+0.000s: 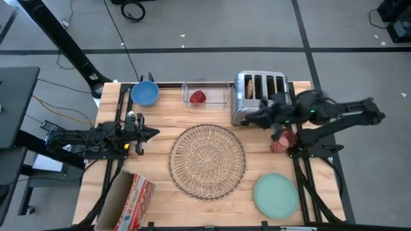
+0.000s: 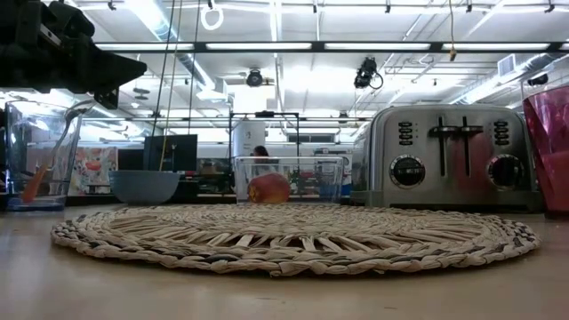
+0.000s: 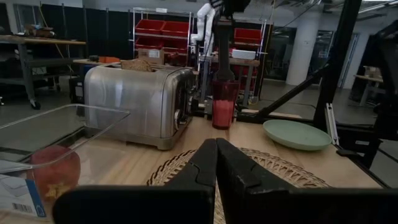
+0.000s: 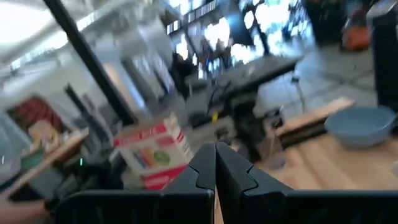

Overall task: Arrange a breakfast setting
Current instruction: Put the blue bowl on the top right of the brown table mat

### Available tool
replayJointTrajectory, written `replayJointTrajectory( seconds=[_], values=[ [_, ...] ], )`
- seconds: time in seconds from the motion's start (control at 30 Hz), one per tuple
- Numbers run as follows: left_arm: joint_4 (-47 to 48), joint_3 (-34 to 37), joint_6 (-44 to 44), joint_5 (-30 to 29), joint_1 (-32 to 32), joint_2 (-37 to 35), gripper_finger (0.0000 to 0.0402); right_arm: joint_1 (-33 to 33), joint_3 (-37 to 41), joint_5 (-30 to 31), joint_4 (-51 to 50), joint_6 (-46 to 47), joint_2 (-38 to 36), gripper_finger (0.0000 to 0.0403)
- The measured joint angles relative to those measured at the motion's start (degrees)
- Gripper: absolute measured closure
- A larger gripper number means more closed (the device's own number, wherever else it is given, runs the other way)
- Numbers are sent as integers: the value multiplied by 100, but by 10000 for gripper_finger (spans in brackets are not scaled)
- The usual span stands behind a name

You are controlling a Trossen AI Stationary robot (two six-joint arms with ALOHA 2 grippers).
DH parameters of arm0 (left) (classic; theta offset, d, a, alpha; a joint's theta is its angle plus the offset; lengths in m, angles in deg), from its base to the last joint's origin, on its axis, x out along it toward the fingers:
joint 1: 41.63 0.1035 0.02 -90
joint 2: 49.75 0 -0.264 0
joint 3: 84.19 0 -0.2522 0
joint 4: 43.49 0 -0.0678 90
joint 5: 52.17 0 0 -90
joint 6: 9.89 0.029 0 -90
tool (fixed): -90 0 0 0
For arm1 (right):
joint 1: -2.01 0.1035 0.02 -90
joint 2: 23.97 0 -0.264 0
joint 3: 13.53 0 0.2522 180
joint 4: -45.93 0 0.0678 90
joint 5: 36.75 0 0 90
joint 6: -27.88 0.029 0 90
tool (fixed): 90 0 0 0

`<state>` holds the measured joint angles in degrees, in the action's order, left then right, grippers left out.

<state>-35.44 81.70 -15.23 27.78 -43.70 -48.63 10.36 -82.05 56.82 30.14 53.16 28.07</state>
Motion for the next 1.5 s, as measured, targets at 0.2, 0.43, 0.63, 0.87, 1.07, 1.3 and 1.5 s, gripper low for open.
replayJointTrajectory(
  seconds=[0.2, 0.43, 0.63, 0.87, 1.07, 1.3, 1.5],
  values=[
    [0, 0, 2, 0, 1, 0, 390, 495, -1565, 470, -835, 45, 1648, 395],
    [-223, -1, -469, 1, -7, 0, 390, 541, -2972, 678, -1851, 416, 2813, 388],
    [-762, -1, -1906, 4, -4, -2, 390, 543, -3209, 883, -1918, 476, 3100, 384],
    [-487, 0, -2536, 67, -9, 0, 390, 444, -3209, 892, -1917, 453, 3133, 383],
    [-697, -328, -2871, -108, 3, 54, 390, 280, -3209, 905, -1913, -146, 3133, 382],
    [657, -2130, -2245, -654, 2, 1186, 390, -169, -3209, 424, -2123, 35, 3111, 382],
    [2665, -3859, -2446, -1285, 164, 2779, 390, -412, -3209, -42, -2176, -627, 3013, 397]
  ],
)
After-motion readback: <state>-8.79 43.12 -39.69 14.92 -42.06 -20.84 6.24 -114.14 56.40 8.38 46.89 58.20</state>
